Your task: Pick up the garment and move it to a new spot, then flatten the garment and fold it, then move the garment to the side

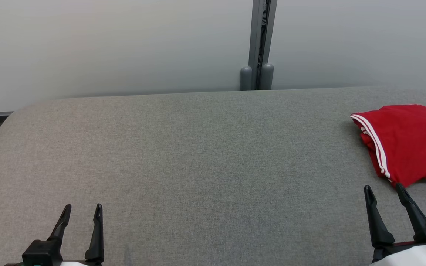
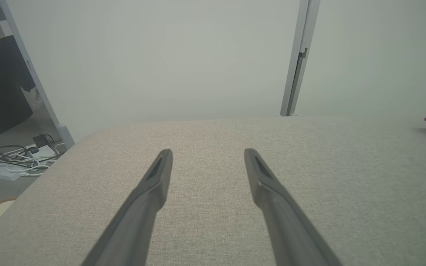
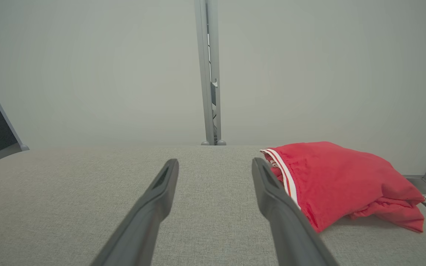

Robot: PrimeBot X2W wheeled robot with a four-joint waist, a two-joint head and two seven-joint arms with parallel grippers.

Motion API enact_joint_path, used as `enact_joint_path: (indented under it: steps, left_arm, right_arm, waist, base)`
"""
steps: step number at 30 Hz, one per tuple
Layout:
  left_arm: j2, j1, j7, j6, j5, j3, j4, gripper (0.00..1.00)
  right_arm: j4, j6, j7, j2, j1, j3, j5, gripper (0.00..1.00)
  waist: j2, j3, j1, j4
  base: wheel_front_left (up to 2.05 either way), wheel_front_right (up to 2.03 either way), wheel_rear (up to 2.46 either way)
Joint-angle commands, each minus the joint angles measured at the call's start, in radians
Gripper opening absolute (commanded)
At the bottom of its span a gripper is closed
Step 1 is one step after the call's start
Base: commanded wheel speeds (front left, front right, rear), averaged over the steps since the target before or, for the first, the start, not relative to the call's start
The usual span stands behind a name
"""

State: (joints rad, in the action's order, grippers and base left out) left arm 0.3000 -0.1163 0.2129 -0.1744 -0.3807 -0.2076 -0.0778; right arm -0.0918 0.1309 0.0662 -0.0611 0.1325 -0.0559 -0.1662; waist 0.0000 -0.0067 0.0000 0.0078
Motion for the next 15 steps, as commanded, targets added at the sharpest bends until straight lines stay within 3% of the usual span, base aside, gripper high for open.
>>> enact_joint_path:
  steps: [1, 12, 13, 15]
  left_arm:
    - [0.007, 0.015, 0.008, -0.003, -0.006, 0.000, -0.003, 1.00]
    - [0.008, 0.027, 0.008, -0.008, -0.002, -0.011, -0.016, 1.00]
    - [0.001, 0.010, 0.006, -0.002, -0.002, -0.011, -0.015, 0.00]
    - [-0.010, -0.004, 0.004, -0.003, -0.001, -0.017, -0.033, 0.00]
  right_arm:
    - [-0.007, 0.000, 0.000, -0.001, 0.008, -0.004, 0.009, 1.00]
    - [-0.010, 0.000, -0.004, 0.000, 0.009, -0.008, 0.008, 1.00]
    - [-0.001, 0.000, -0.001, 0.000, 0.000, -0.003, 0.006, 0.00]
    - [0.020, 0.000, -0.003, 0.005, 0.004, 0.001, 0.007, 0.00]
  waist:
    - [0.0000, 0.001, 0.0000, 0.000]
    - [0.0000, -0.002, 0.0000, 0.003]
    - [0.0000, -0.002, 0.0000, 0.003]
    - [0.0000, -0.002, 0.0000, 0.003]
  base:
    - [0.00, 0.00, 0.00]
    - [0.00, 0.00, 0.00]
    - [0.00, 0.00, 0.00]
    - [0.00, 0.00, 0.00]
